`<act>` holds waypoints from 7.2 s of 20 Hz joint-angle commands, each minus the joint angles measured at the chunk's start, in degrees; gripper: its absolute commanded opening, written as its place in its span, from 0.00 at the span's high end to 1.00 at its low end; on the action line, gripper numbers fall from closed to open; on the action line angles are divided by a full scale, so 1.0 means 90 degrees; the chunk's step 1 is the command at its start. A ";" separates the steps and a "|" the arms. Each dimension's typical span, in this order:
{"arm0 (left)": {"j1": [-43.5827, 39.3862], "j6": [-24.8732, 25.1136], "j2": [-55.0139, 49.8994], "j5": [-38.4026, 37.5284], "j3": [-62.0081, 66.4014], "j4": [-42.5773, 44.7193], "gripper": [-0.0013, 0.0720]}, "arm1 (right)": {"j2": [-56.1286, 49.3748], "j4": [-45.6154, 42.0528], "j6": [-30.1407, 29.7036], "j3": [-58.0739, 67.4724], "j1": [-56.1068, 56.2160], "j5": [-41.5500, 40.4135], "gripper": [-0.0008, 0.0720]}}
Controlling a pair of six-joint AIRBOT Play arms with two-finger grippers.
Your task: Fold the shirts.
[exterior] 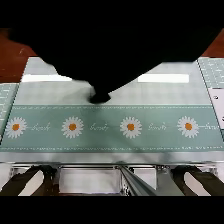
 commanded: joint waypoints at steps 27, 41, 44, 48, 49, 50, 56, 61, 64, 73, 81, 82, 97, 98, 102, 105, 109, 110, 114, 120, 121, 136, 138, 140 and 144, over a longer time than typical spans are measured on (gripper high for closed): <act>-0.1175 0.0556 -0.0384 0.4316 -0.4014 0.0459 0.96 | -0.1569 -0.0568 0.0651 -0.4838 -0.0010 -0.2497 0.94; 0.0279 -0.0928 -0.1214 -0.0347 -0.3706 0.2679 0.03 | -0.2727 -0.2878 0.0245 -0.2907 -0.1649 0.0855 0.14; 0.1319 -0.1365 -0.1093 -0.1484 -0.4384 0.3070 0.03 | -0.1498 -0.2943 0.0818 -0.4551 -0.2358 -0.0168 0.14; 0.2018 -0.0214 -0.0988 -0.1785 -0.5923 0.1246 0.03 | 0.0199 0.0335 -0.0379 -0.6693 -0.2569 -0.1168 0.14; 0.2067 -0.0243 -0.0991 -0.1685 -0.6188 0.1377 0.03 | 0.0486 0.0872 -0.0680 -0.6948 -0.2569 -0.1081 0.14; 0.2144 -0.0357 -0.0991 -0.1588 -0.6334 0.1605 0.03 | 0.0687 0.1010 -0.0678 -0.7074 -0.2569 -0.0967 0.14; 0.2062 -0.0469 -0.0991 -0.1491 -0.6727 0.1994 0.03 | 0.0945 0.0585 -0.0610 -0.7133 -0.2569 -0.0408 0.14; 0.1462 0.0510 -0.0991 -0.0483 -0.7376 0.0454 0.04 | 0.0945 0.0262 -0.0355 -0.7133 -0.2572 -0.0515 0.15; 0.1464 0.0770 -0.0981 -0.0185 -0.7380 -0.0024 0.81 | 0.0940 -0.0814 0.0308 -0.7133 -0.2963 -0.0886 0.15; 0.1455 0.1234 -0.0981 -0.0262 -0.7383 -0.0321 0.96 | 0.0627 -0.2171 0.1343 -0.8065 -0.2008 0.0180 0.15; 0.1452 0.1236 -0.0981 -0.0355 -0.7383 -0.0321 0.96 | -0.0916 -0.0959 0.1015 -0.7582 -0.1552 -0.0481 0.15; 0.1455 0.1239 -0.0981 -0.0355 -0.7385 -0.0321 0.96 | -0.1110 -0.0954 0.1013 -0.7461 -0.1552 -0.0474 0.15; 0.1452 0.1450 -0.0981 -0.0124 -0.7383 -0.0323 0.96 | -0.2305 0.0085 0.0680 -0.7033 -0.1494 -0.0845 0.17; 0.1455 0.1452 -0.0981 -0.0095 -0.7383 -0.0323 0.96 | -0.2327 0.0075 0.0532 -0.7033 -0.1355 -0.0787 0.17; 0.1455 0.1452 -0.0981 -0.0012 -0.7380 -0.0325 0.96 | -0.2327 -0.0080 0.0483 -0.6951 -0.0665 -0.0823 0.94; 0.1460 0.1450 -0.0976 -0.0219 -0.7150 -0.0447 0.96 | -0.2319 -0.0508 0.0469 -0.6358 -0.0682 -0.0267 0.94; 0.1440 0.1678 -0.0648 -0.0627 -0.5496 -0.2914 0.96 | -0.2161 -0.0571 0.0588 -0.3604 -0.0940 0.0486 0.94; 0.1443 0.1787 -0.0500 -0.0488 -0.4852 -0.3546 0.96 | -0.2106 -0.0568 0.0804 -0.2766 -0.1025 0.0374 0.94; 0.1467 0.1625 -0.0024 0.0022 -0.2067 -0.3240 0.96 | -0.1821 -0.0554 0.0896 0.0362 -0.1122 0.0697 0.94; 0.1467 -0.0027 0.1326 0.0707 0.0452 0.1331 0.96 | 0.0338 -0.1392 0.0799 0.0916 -0.1122 0.0556 0.94; 0.1467 -0.0311 0.1617 0.0673 0.0566 0.1982 0.96 | 0.0651 -0.1651 0.0816 0.0916 -0.1122 0.0755 0.94; 0.0806 -0.0962 0.3067 -0.0294 -0.0554 0.4204 0.96 | 0.2375 -0.2089 0.1270 -0.0491 -0.1122 0.2480 0.94; 0.0806 -0.0962 0.2781 -0.0444 -0.1423 0.3485 0.96 | 0.2174 -0.1285 0.0896 -0.1518 -0.1122 0.2208 0.94; 0.0804 -0.0954 0.2356 -0.0345 -0.2256 0.3062 0.96 | 0.1826 -0.0947 0.0549 -0.2533 -0.1122 0.1688 0.94; 0.0216 -0.0619 0.1003 0.1253 -0.3670 0.2965 0.96 | 0.0525 -0.0906 0.0109 -0.3738 -0.0937 0.0155 0.94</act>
